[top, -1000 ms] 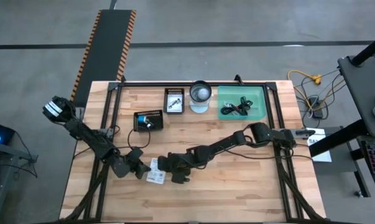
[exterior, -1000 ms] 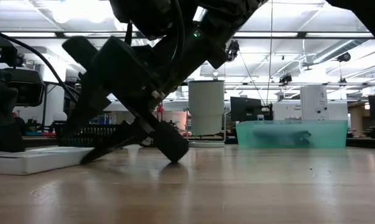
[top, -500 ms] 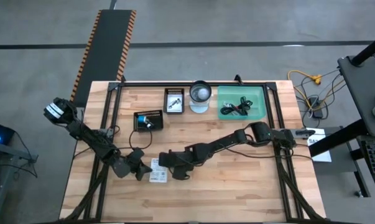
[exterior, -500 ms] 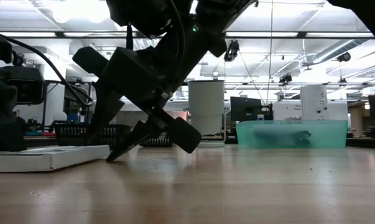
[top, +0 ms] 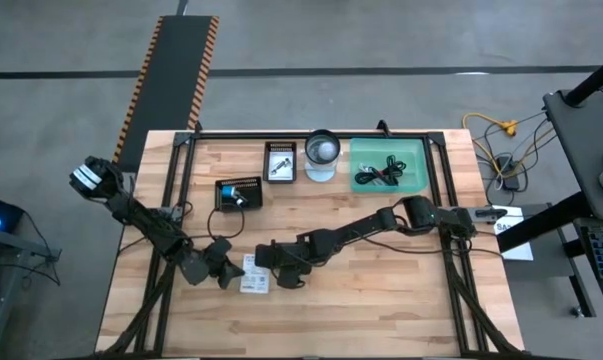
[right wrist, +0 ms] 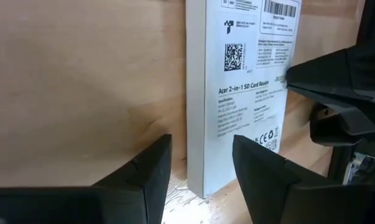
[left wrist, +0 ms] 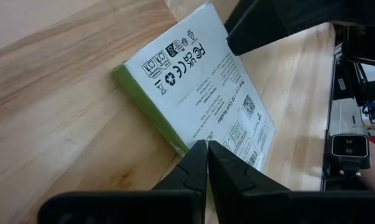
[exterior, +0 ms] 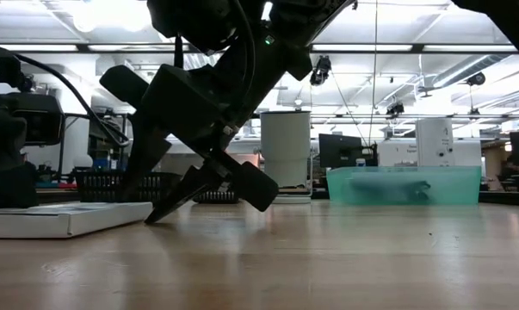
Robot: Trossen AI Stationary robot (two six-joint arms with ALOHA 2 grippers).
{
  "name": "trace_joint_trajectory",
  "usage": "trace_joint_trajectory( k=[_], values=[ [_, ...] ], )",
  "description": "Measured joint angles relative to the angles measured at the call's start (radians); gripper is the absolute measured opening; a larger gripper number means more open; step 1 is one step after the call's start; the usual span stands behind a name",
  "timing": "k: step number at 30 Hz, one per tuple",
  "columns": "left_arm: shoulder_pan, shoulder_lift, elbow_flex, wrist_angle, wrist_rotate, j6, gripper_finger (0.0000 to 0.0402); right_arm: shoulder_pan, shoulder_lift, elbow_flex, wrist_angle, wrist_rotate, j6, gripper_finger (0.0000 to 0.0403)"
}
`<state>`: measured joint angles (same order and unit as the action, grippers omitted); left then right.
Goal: Pick and place items into bin
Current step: Put the white box into the top black bin
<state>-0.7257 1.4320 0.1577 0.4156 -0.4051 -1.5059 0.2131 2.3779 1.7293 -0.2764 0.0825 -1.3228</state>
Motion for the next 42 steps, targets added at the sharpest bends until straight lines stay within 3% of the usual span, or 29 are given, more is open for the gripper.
trace_joint_trajectory(
  k=[7, 20, 30, 35, 42],
  values=[
    [0.006, -0.043, 0.008, -0.036, 0.040, -0.023, 0.0000, 0.001, 0.000, 0.000, 0.018, 0.003, 0.003, 0.0145],
    [0.043, -0.296, 0.007, -0.164, 0.096, -0.010, 0.0000, -0.001, 0.000, -0.001, 0.034, 0.021, 0.014, 0.0133],
    [0.046, -0.426, 0.133, -0.535, 0.115, 0.009, 0.0000, -0.004, 0.001, -0.001, 0.048, 0.025, 0.052, 0.0128],
    [0.071, -0.383, 0.191, -0.584, 0.084, -0.002, 0.0000, -0.004, 0.002, 0.000, 0.049, 0.048, 0.065, 0.0127],
    [0.078, -0.230, 0.272, -0.613, 0.121, 0.022, 0.0000, -0.007, 0.002, 0.000, 0.050, 0.052, 0.067, 0.0127]
  ],
)
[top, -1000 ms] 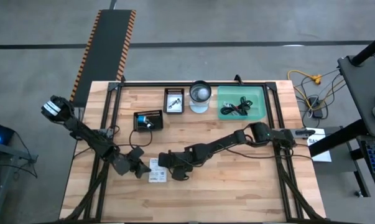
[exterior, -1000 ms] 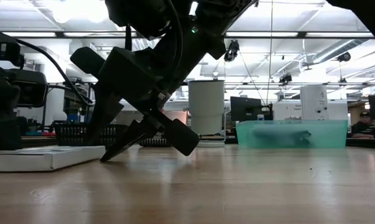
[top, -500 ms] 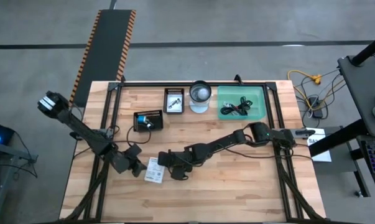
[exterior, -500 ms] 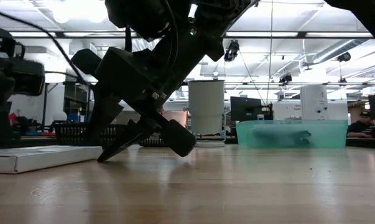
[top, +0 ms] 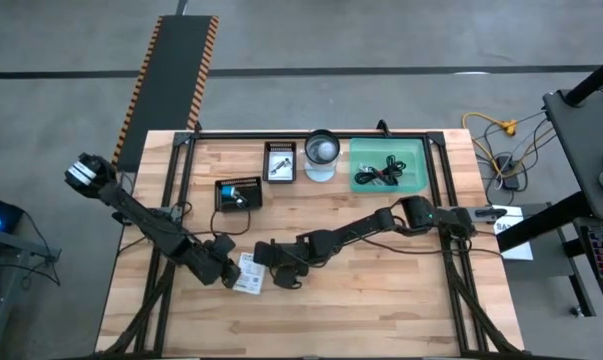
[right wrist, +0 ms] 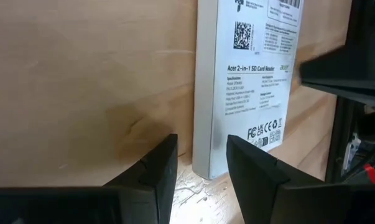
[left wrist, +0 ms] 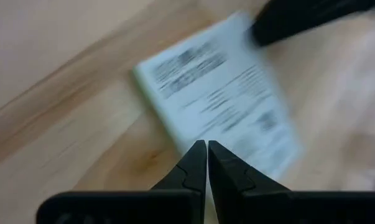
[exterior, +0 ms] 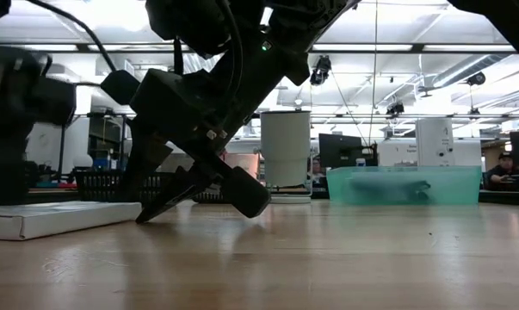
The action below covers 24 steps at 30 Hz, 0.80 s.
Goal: Pick and place items into bin
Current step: Put the white box into the top black bin
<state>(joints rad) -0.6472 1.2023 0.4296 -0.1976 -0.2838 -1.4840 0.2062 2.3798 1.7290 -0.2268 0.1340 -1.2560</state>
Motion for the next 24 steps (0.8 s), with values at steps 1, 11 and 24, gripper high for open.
trace_joint_trajectory(
  k=[1, 11, 24],
  values=[
    [0.000, 0.022, 0.005, -0.019, 0.019, -0.006, 0.0000, 0.000, 0.000, 0.000, 0.000, 0.000, 0.000, 0.0127],
    [0.002, 0.120, 0.009, -0.080, 0.060, -0.100, 0.0000, 0.000, 0.000, 0.000, 0.000, 0.000, 0.002, 0.0127],
    [0.019, 0.137, -0.014, -0.098, 0.092, -0.132, 0.0000, 0.012, 0.002, -0.003, 0.066, -0.001, -0.014, 0.0127]
  ],
)
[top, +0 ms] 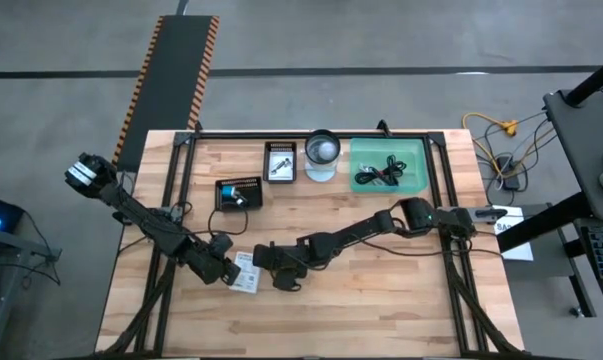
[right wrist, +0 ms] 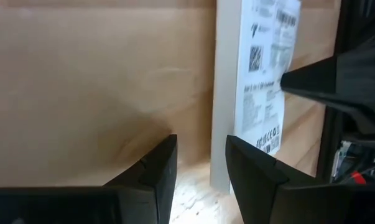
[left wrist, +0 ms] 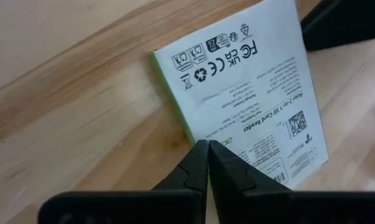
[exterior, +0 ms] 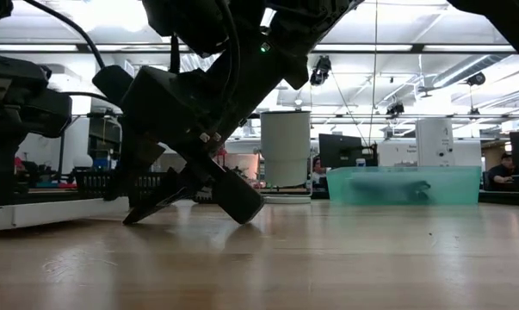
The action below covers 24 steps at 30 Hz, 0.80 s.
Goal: Pick and place items into bin
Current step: Put the white box into the top black bin
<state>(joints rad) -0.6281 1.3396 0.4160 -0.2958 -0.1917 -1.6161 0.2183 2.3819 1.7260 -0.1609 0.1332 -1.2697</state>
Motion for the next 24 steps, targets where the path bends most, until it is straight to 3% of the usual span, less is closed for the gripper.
trace_joint_trajectory(
  k=[11, 24],
  values=[
    [0.000, 0.000, -0.004, 0.006, -0.003, 0.025, 0.0000, -0.004, 0.005, 0.003, 0.135, -0.002, -0.031, 0.0133],
    [0.000, -0.001, -0.047, 0.092, -0.029, 0.027, 0.0000, -0.005, 0.009, 0.003, 0.071, 0.001, -0.058, 0.0213]
  ],
)
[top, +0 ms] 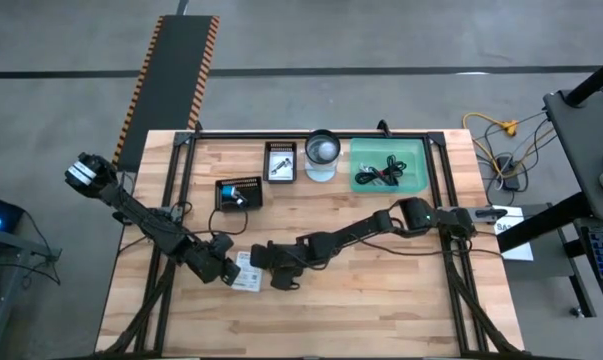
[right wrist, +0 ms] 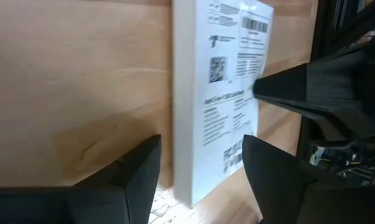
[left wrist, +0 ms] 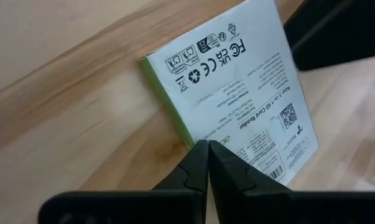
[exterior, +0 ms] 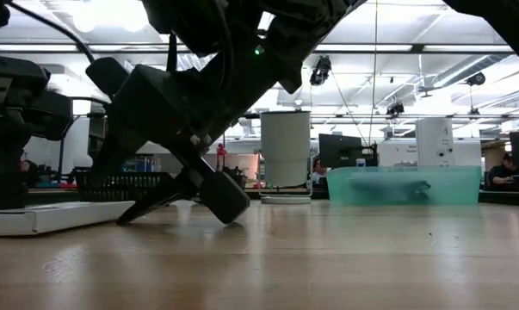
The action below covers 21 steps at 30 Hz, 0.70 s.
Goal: Pick and place items into bin
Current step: Put the white box into the top black bin
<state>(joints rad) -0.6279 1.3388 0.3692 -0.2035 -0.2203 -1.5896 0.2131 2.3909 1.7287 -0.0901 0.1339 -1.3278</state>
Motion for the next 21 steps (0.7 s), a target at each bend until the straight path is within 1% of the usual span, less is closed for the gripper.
trace_joint_trajectory(
  k=[5, 11, 17, 21],
  values=[
    [0.000, 0.000, -0.039, 0.095, -0.031, 0.008, 0.0000, -0.008, 0.000, 0.000, 0.003, -0.013, -0.024, 0.0227],
    [0.001, 0.002, -0.076, 0.201, -0.055, 0.051, 0.0000, -0.021, -0.001, -0.008, 0.006, -0.094, -0.059, 0.0225],
    [0.001, 0.002, -0.101, 0.254, -0.065, 0.052, 0.0000, -0.021, -0.001, -0.009, 0.012, -0.095, -0.059, 0.0211],
    [0.002, 0.004, -0.104, 0.272, -0.067, 0.060, 0.0000, -0.020, -0.001, -0.009, 0.016, -0.098, -0.061, 0.0186]
  ],
)
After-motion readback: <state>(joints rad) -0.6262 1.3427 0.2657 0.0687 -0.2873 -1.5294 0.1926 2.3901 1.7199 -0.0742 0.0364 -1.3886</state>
